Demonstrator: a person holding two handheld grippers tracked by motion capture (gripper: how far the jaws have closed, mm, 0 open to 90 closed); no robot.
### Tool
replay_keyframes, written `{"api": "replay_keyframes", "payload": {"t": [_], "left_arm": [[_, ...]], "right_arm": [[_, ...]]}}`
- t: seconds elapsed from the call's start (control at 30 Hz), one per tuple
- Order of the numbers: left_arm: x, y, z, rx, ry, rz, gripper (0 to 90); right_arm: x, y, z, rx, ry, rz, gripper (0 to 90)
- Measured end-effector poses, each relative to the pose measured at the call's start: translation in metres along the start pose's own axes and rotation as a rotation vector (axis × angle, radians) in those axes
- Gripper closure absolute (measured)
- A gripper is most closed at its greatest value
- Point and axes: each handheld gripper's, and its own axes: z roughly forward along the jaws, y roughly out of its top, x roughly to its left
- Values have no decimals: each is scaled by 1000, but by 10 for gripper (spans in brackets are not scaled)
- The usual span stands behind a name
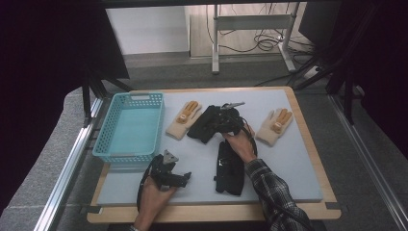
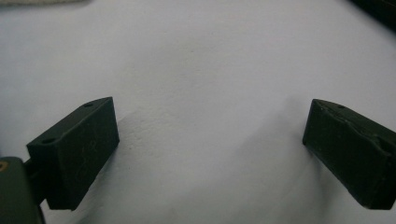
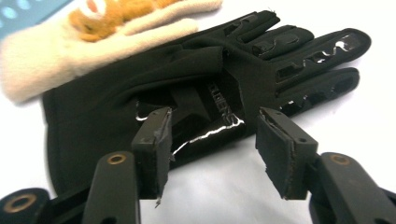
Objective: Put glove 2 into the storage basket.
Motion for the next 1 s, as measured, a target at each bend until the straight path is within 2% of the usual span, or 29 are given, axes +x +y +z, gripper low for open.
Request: {"api": "replay_keyframes", "payload": {"t": [0.13,0.2,0.33,0.4,0.47,0.53,0.63,0.77,0.87,0.93,1.0], "left_arm": [[0,0,0,-2,-1,-5,37],[0,0,0,-2,-1,-5,37],[0,0,0,-2,-1,-5,37],[0,0,0,-2,-1,-5,37],[0,0,0,-2,-1,-2,37],[0,0,0,1,0,0,37],[0,0,0,0,-1,-2,37],[0,0,0,0,-1,-1,37],[0,0,0,1,0,0,37],[0,0,0,-1,0,-1,37],[0,0,0,-2,-1,-2,37]], "right_arm": [[3,-1,15,55,-34,-17,438],[3,-2,17,45,-34,-3,467],[4,-2,16,36,-22,8,672],[3,-4,17,27,27,42,800],[3,-2,15,26,36,53,826],[4,0,11,29,35,41,828],[2,6,-4,2,58,39,828],[-2,16,-32,-27,80,45,828],[-5,23,-58,-35,79,25,828],[-7,25,-65,-33,80,19,828],[-14,26,-82,-36,67,5,828]]}}
